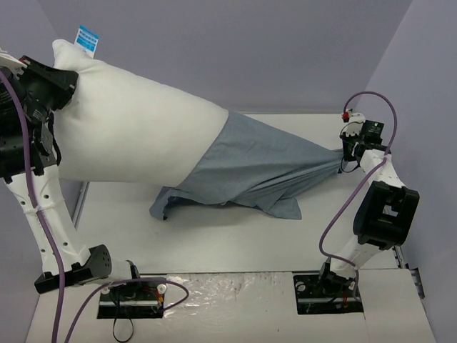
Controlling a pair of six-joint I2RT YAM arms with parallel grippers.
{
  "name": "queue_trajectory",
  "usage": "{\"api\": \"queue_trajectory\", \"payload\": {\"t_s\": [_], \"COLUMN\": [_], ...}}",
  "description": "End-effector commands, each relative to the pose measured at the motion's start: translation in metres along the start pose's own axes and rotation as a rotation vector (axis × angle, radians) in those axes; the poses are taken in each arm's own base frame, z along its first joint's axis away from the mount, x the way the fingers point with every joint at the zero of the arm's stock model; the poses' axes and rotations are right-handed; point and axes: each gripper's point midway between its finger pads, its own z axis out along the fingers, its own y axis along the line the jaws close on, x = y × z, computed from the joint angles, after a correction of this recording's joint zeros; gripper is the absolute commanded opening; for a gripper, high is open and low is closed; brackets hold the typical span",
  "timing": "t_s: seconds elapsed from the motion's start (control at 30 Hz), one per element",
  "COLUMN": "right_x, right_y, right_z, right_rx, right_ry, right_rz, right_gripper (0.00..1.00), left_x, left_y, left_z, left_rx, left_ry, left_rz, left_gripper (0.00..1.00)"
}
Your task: Remove the pillowcase from the pillow
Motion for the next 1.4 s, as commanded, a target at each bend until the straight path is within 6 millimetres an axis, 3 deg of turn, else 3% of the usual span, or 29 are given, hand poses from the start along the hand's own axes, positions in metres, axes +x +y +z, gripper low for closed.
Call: {"api": "queue_trajectory", "payload": {"t_s": [0.0, 0.37, 0.6, 0.8, 1.07, 1.17, 1.2, 1.23, 1.3, 1.33, 1.37], "right_x": [-0.018, -0.004, 0.003, -0.002, -0.011, -0.014, -0.013, -0.014, -0.013, -0.015, -0.021], "right_y": [-0.042, -0.055, -0.041, -0.002, 0.046, 0.062, 0.067, 0.07, 0.071, 0.074, 0.076], "right_z": [-0.012, -0.006, -0.004, -0.01, -0.011, -0.011, -0.012, -0.013, -0.018, -0.021, -0.032], "right_rx": [0.159, 0.2, 0.147, 0.012, -0.1, -0.136, -0.15, -0.156, -0.167, -0.191, -0.216], "right_ry": [-0.025, 0.01, 0.01, -0.018, -0.015, -0.009, 0.001, 0.002, 0.014, 0.005, -0.003], "right_rz": [-0.005, 0.006, 0.015, -0.026, -0.068, -0.083, -0.089, -0.099, -0.126, -0.144, -0.17], "right_gripper": [0.0, 0.0, 0.0, 0.0, 0.0, 0.0, 0.0, 0.06, 0.19, 0.39, 0.49], "left_x": [-0.081, -0.105, -0.096, -0.062, -0.041, -0.019, -0.017, -0.008, 0.001, 0.004, 0.005], "left_y": [-0.059, -0.078, -0.07, -0.066, -0.07, -0.048, -0.046, -0.029, -0.015, -0.011, -0.006], "left_z": [-0.052, -0.09, -0.078, -0.041, -0.034, -0.031, -0.041, -0.035, -0.039, -0.042, -0.044], "left_rx": [0.149, 0.146, 0.14, 0.227, 0.275, 0.201, 0.188, 0.135, 0.078, 0.064, 0.042], "left_ry": [-0.33, -0.434, -0.394, -0.249, -0.187, -0.155, -0.167, -0.158, -0.147, -0.146, -0.148], "left_rz": [0.11, 0.165, 0.138, 0.039, -0.042, -0.06, -0.052, -0.043, -0.024, -0.014, 0.001], "left_gripper": [0.02, 0.02, 0.02, 0.02, 0.02, 0.02, 0.02, 0.02, 0.02, 0.02, 0.02]}}
